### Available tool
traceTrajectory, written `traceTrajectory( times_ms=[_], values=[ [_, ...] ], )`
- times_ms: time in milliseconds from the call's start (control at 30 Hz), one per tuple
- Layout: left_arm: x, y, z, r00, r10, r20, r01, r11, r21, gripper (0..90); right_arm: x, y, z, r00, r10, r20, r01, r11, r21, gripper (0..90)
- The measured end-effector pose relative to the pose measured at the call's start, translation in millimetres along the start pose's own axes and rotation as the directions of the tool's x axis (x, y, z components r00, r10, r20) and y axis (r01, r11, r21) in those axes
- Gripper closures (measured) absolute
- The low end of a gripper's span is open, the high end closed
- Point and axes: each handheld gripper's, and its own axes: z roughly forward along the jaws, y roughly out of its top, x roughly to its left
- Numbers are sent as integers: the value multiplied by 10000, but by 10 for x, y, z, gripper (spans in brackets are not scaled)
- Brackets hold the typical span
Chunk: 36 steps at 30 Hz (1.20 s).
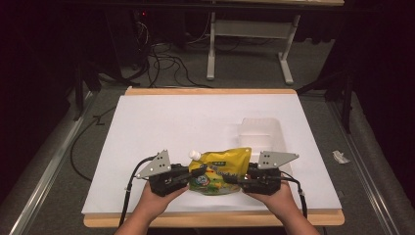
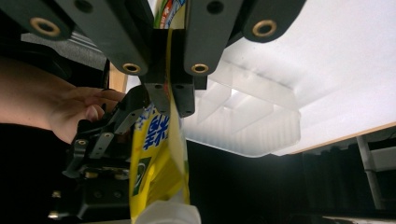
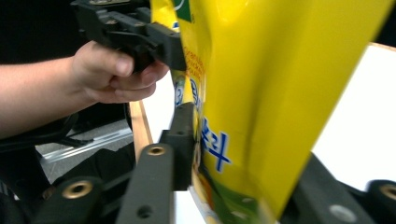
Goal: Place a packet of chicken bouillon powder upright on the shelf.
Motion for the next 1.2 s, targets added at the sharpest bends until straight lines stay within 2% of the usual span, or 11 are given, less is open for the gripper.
traceTrajectory(
  times_ms=[400, 533, 667, 767, 967, 1133, 1200],
  values=[
    [41, -41, -30, 9996, -195, -182, 196, 9998, 57, 900, 67, 13, 59, 9998, -87, 162, 84, 9997, 210, 812],
    [41, -68, -42, 9990, -1, -445, 11, 9998, 217, 881, 87, 15, 103, 9995, -150, 287, 139, 9993, 352, 837],
    [46, -85, -63, 9968, -20, -804, 44, 9996, 292, 802, 112, 26, 114, 9982, -230, 546, 210, 9992, 353, 845],
    [44, -102, -76, 9945, 49, -1043, -7, 9992, 396, 709, 109, 31, 98, 9981, -82, 609, 70, 9998, 188, 846],
    [51, -154, -164, 9813, 179, -1918, -63, 9981, 608, 485, 102, 42, 51, 9958, 72, 911, -60, 9999, -131, 846],
    [125, -229, -254, 9675, -32, -2527, 210, 9975, 679, 400, 99, 56, 18, 9930, 80, 1182, -54, 9997, -229, 846],
    [161, -252, -300, 9596, -107, -2813, 305, 9973, 662, 378, 89, 64, 13, 9914, 49, 1311, -8, 9995, -314, 846]
  ],
)
